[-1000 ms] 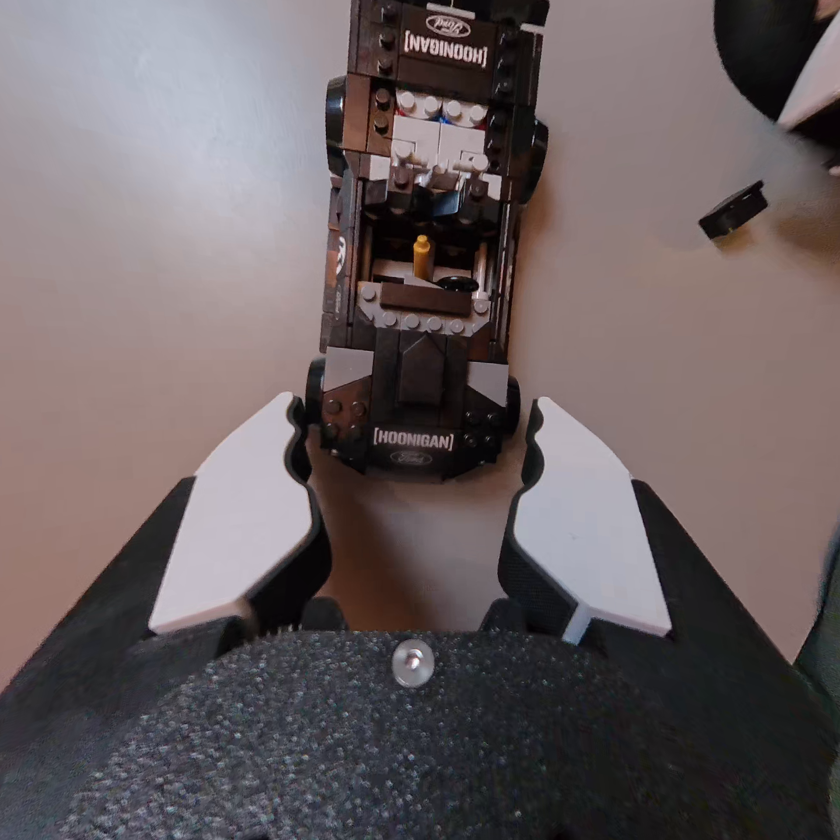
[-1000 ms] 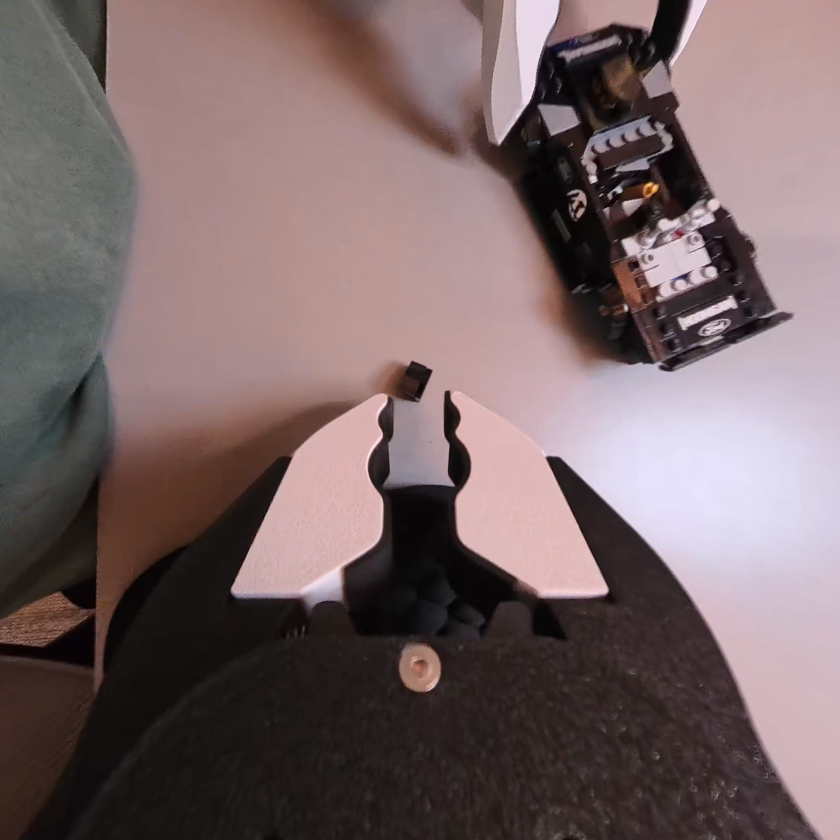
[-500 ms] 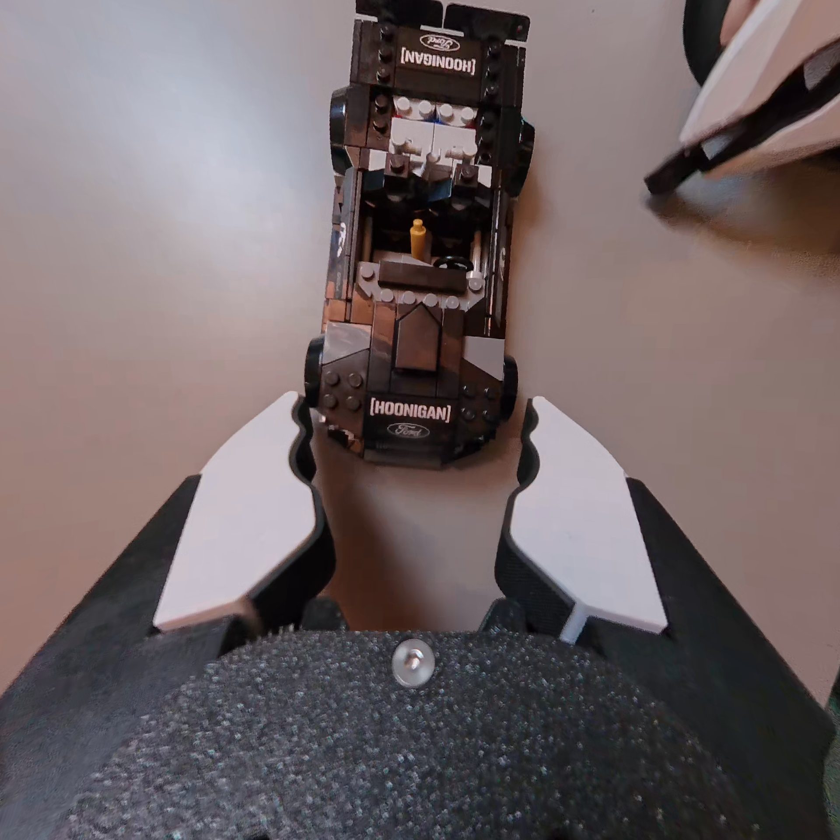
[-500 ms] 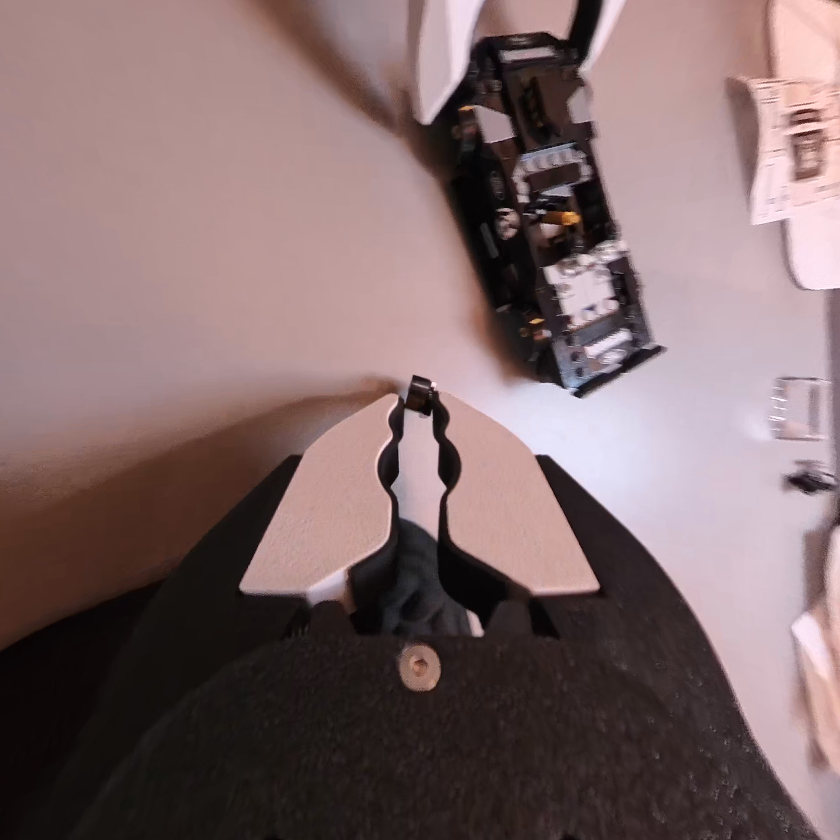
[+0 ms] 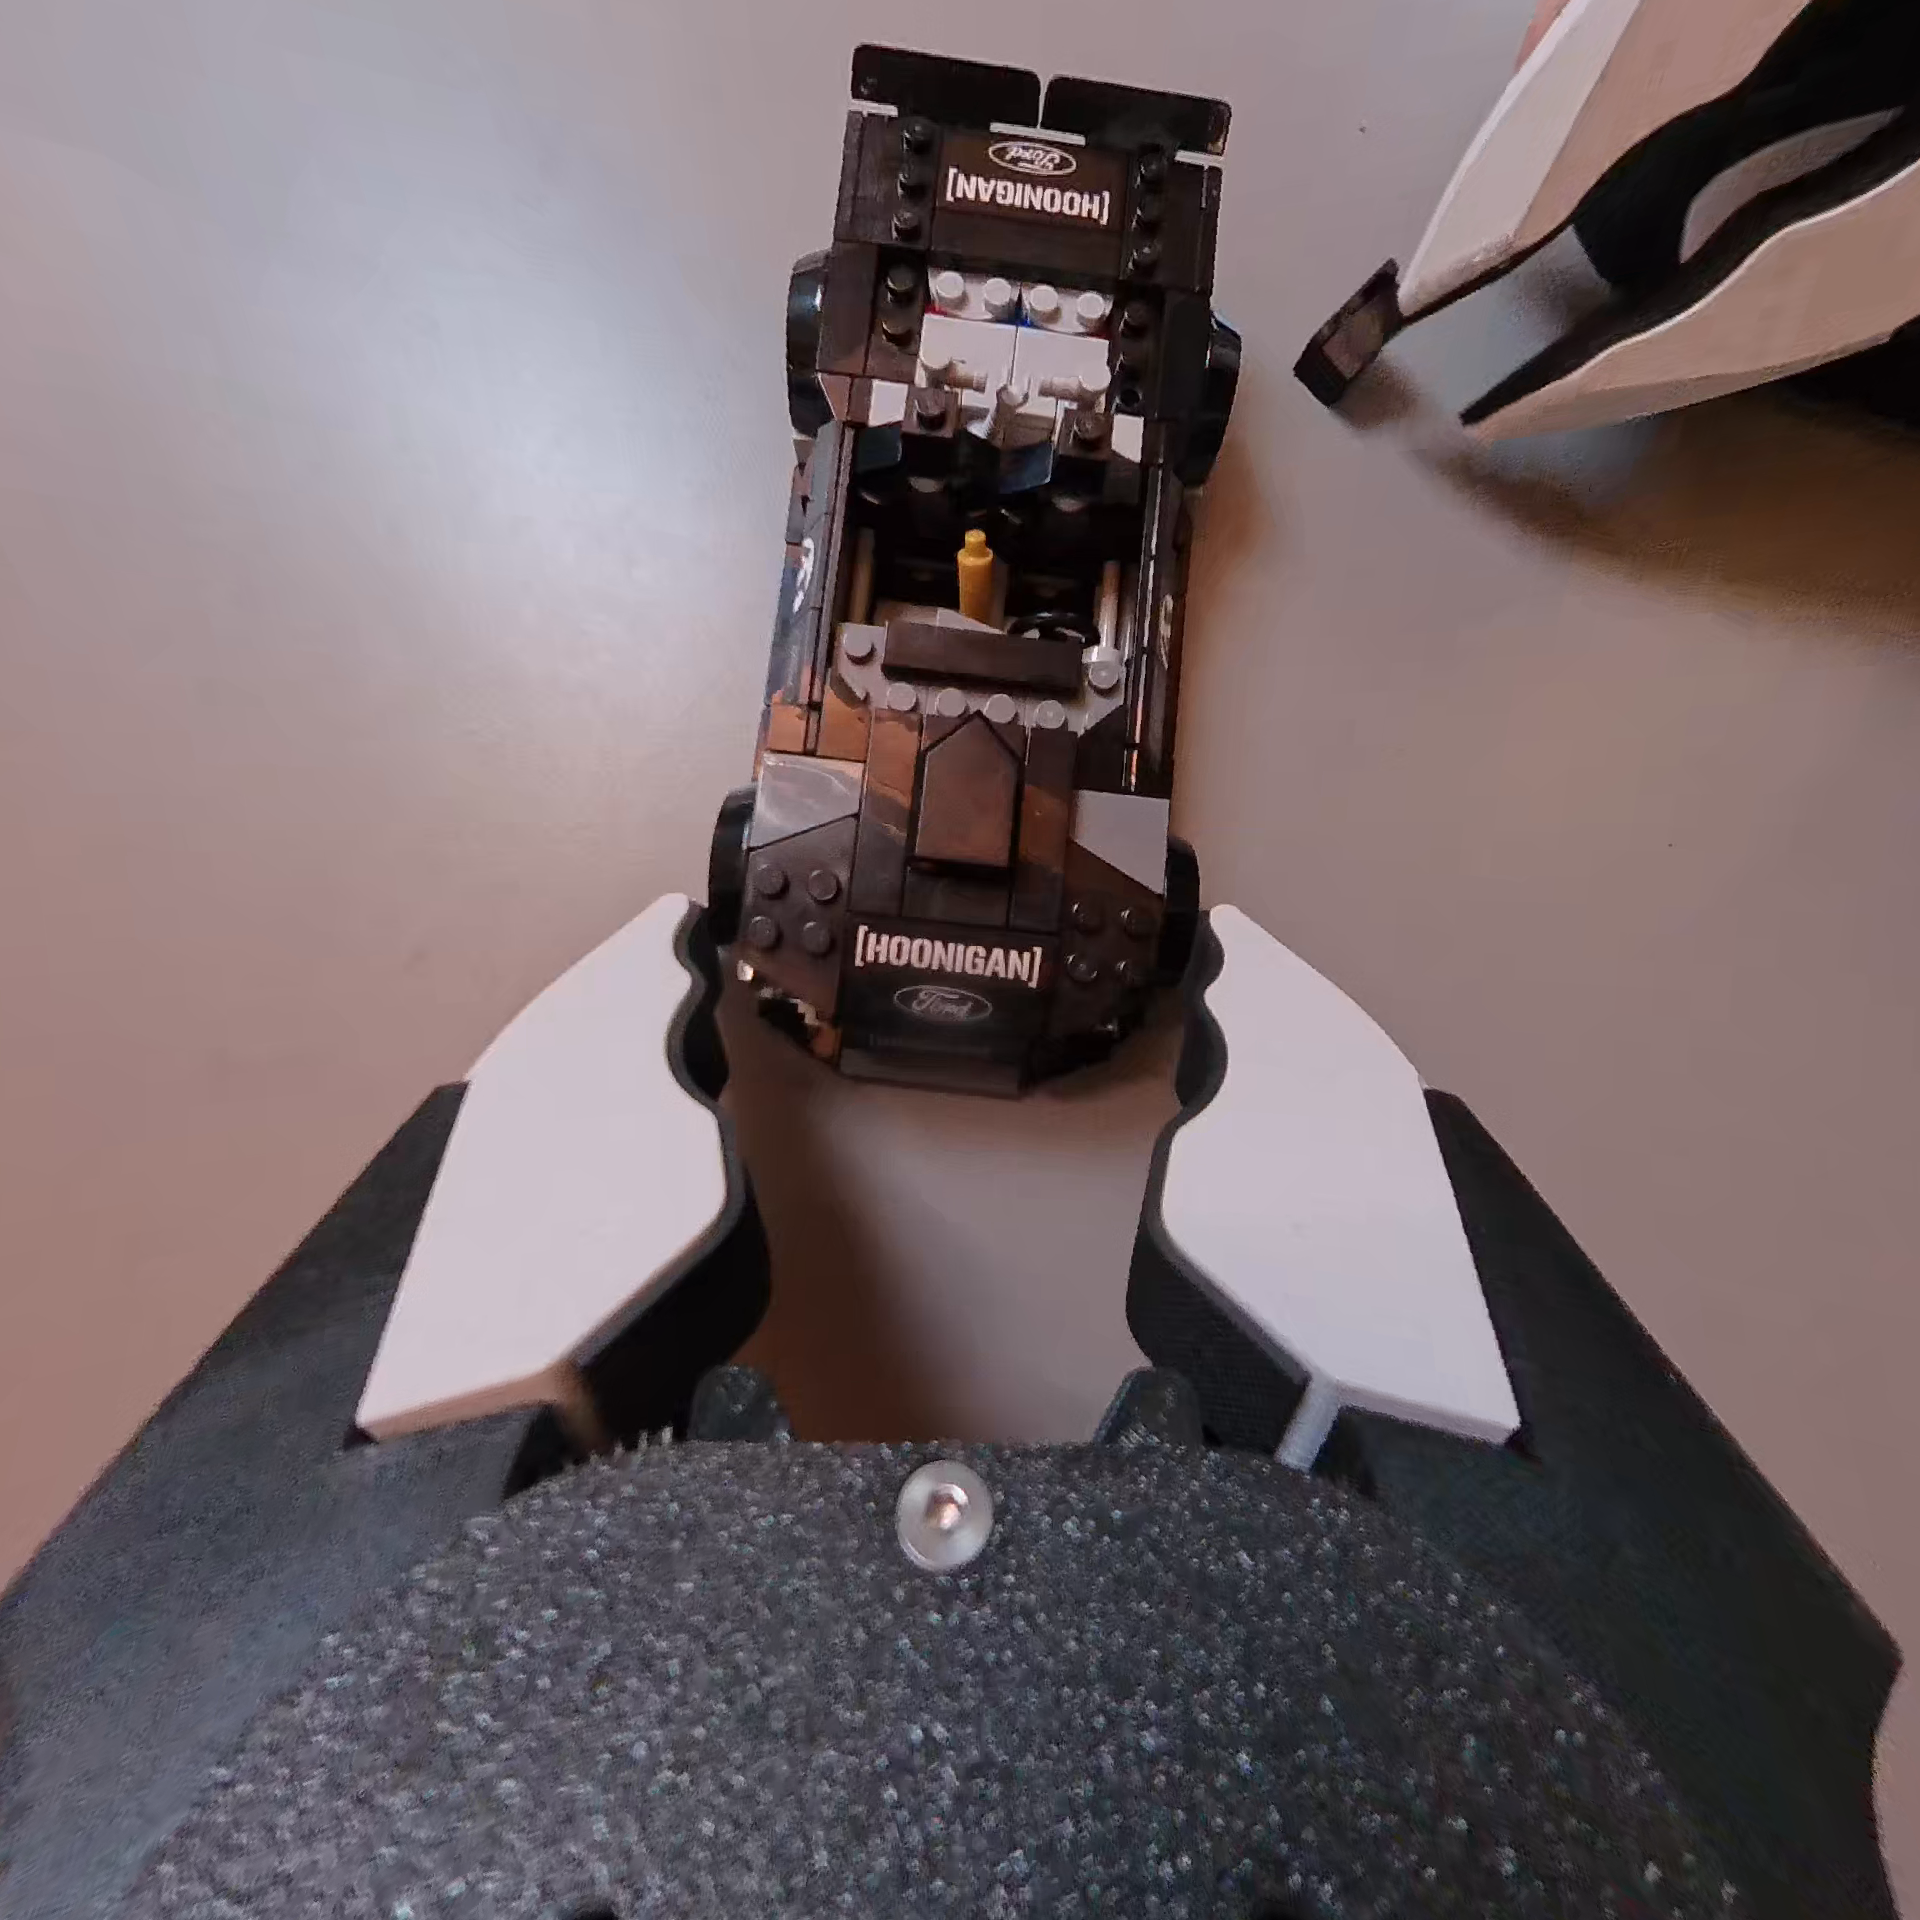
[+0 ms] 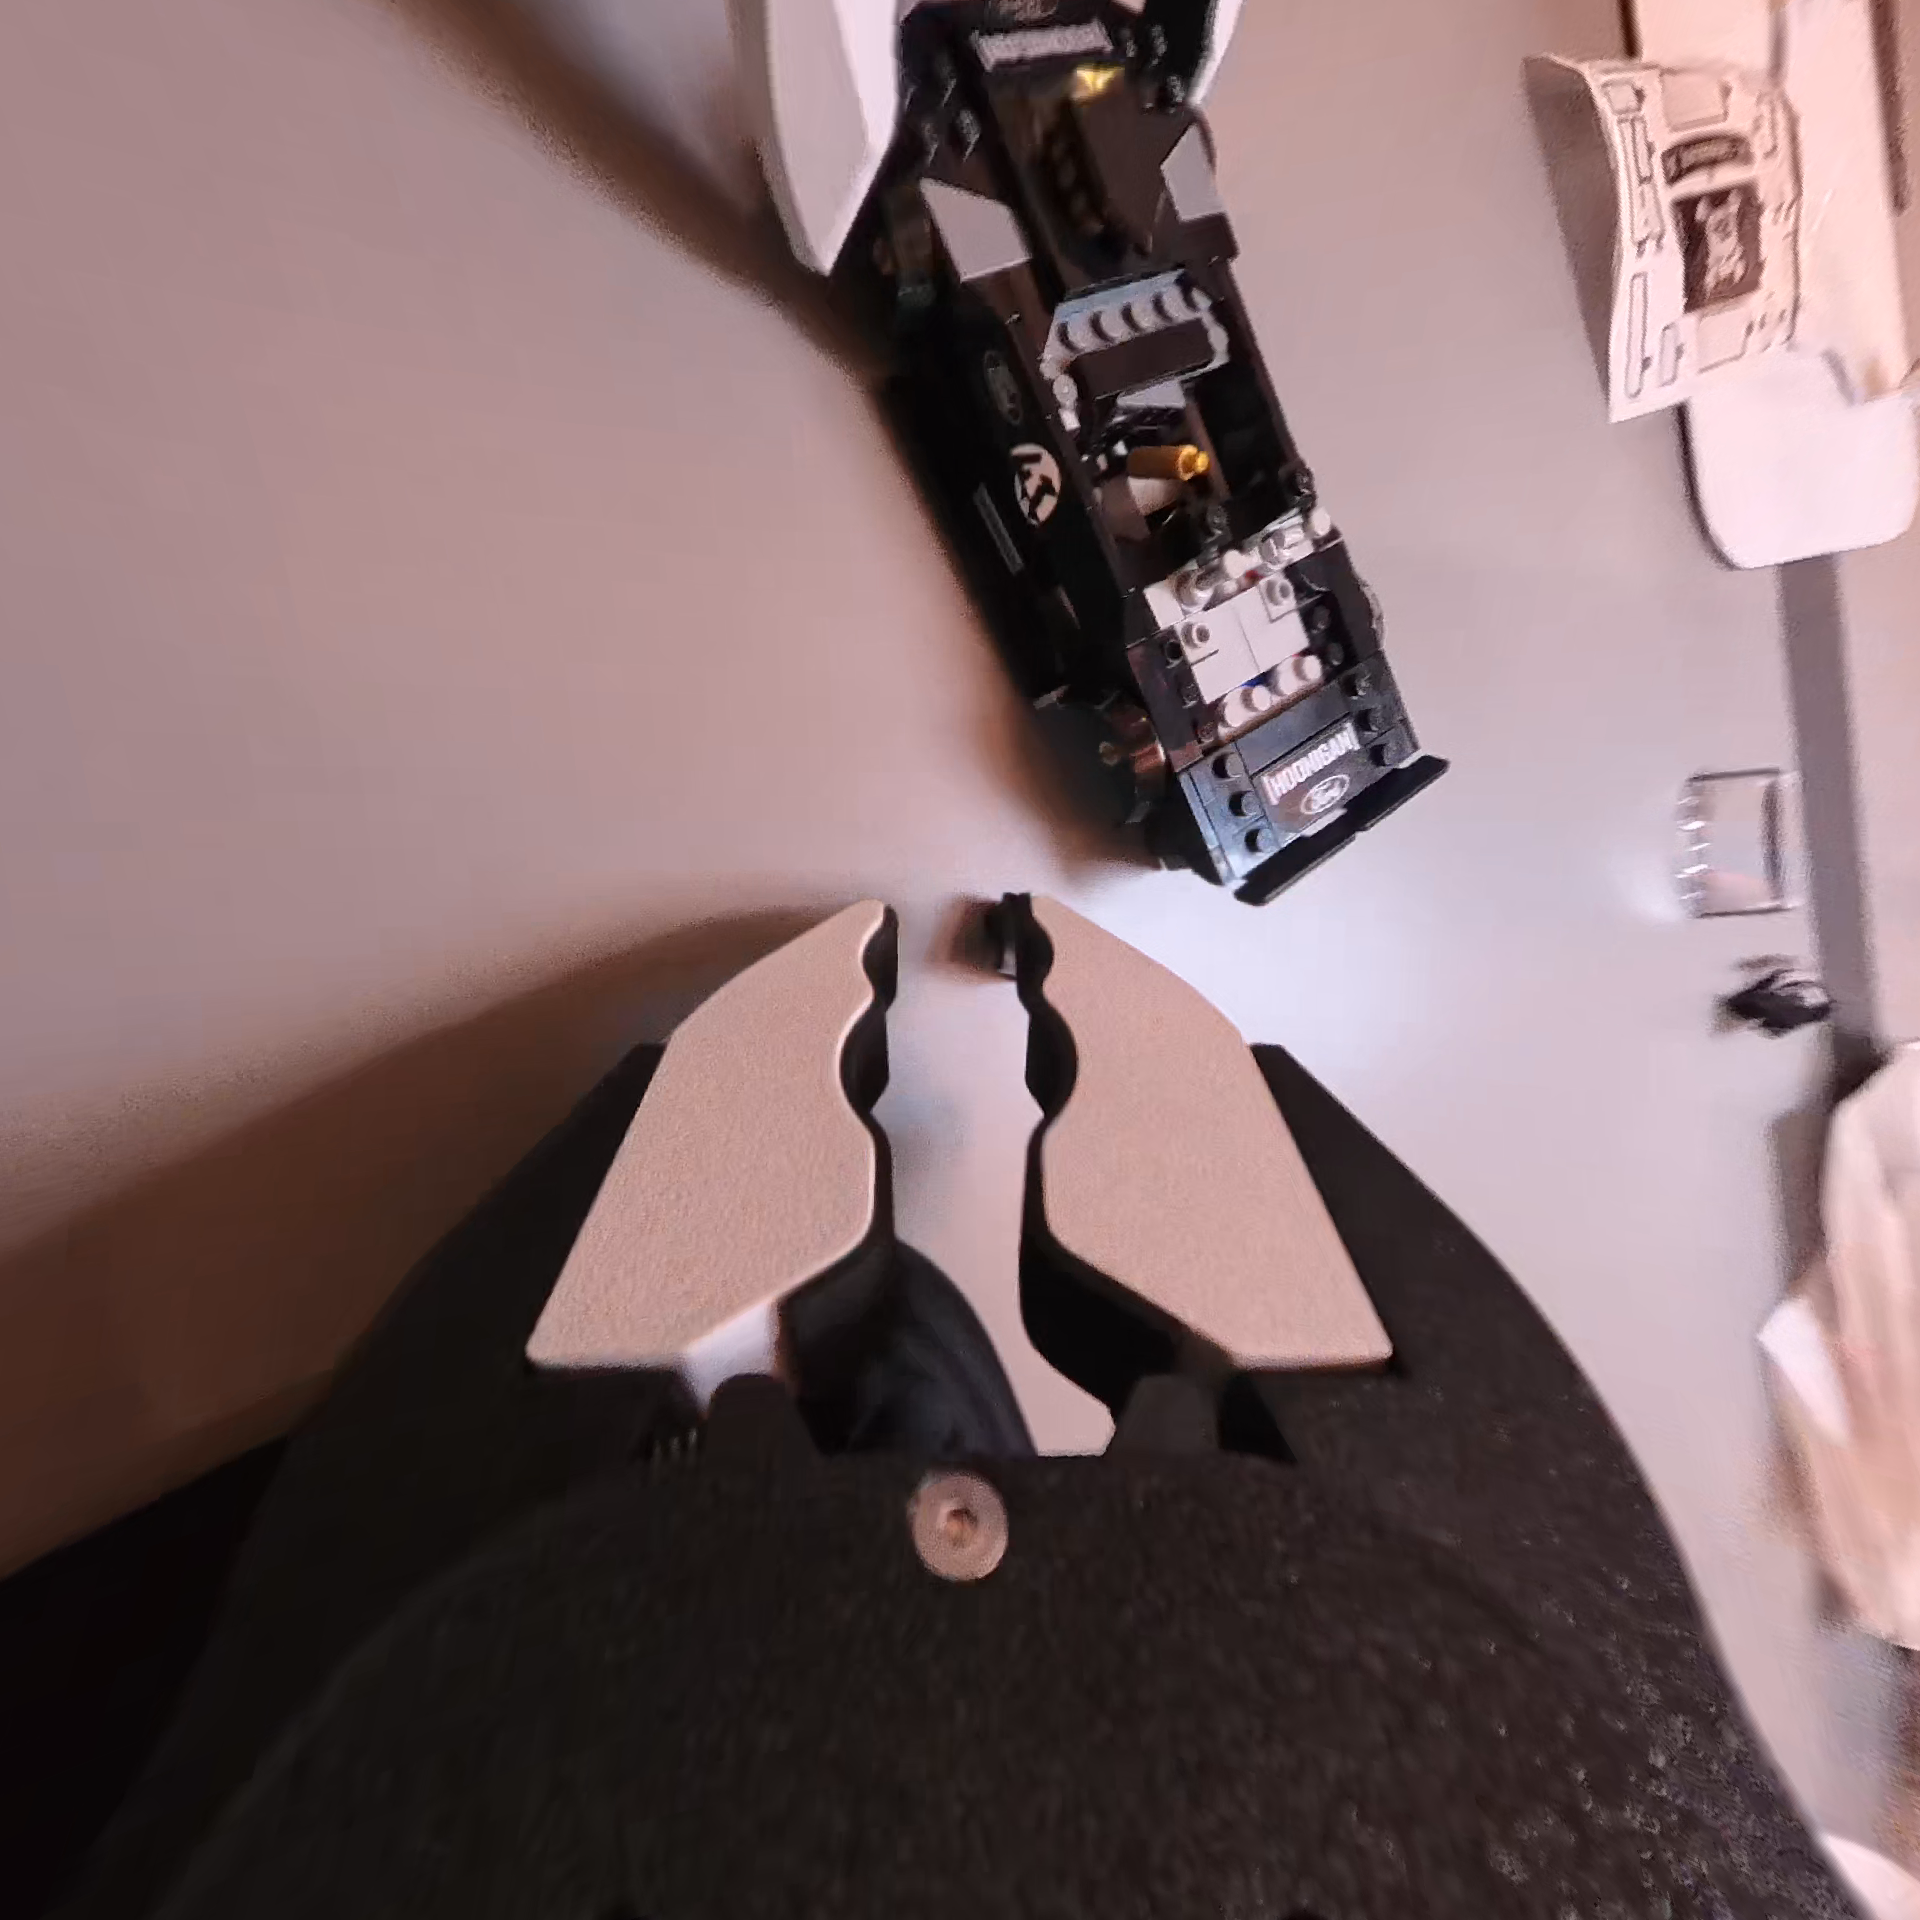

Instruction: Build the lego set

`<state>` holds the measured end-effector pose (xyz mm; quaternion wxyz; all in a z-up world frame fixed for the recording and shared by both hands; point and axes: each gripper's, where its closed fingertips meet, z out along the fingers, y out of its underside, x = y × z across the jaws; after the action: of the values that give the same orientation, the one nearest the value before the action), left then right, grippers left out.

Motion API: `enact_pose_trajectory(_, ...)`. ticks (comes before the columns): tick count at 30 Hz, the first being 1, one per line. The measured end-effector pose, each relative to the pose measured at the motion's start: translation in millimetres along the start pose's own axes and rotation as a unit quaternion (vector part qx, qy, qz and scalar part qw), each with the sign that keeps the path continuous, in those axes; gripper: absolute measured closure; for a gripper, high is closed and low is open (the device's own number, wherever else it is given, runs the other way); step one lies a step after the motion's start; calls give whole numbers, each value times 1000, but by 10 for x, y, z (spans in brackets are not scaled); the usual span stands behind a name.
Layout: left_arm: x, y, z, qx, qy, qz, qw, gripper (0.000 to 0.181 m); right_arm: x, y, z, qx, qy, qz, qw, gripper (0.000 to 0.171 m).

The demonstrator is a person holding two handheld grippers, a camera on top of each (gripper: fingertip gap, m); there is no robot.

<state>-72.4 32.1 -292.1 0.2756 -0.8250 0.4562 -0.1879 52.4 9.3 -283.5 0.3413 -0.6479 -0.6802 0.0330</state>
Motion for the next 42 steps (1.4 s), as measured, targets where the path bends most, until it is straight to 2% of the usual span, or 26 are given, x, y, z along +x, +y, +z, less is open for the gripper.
enact_pose_trajectory(5, -3, -7, -3, 9, -8, 5, 1000, 96, 21, -42, -27, 15, -24, 78, 997, 149)
enact_pose_trajectory(20, -15, -7, -122, 33, -53, 17, 998, 100, 24, -162, -103, 20, 10, 88, 996, 149)
enact_pose_trajectory(24, -4, -11, -194, 51, -62, 9, 997, 102, 56, -190, -132, 30, 26, 115, 993, 149)
enact_pose_trajectory(31, -92, 59, -319, 57, -113, -14, 992, 108, 159, -235, -201, 65, 60, 184, 979, 149)
enact_pose_trajectory(38, -69, 62, -455, 87, -151, -26, 984, 115, 251, -374, -252, 121, 97, 269, 951, 149)
enact_pose_trajectory(42, -79, 91, -504, 91, -166, -26, 981, 117, 214, -398, -223, 126, 103, 274, 948, 149)
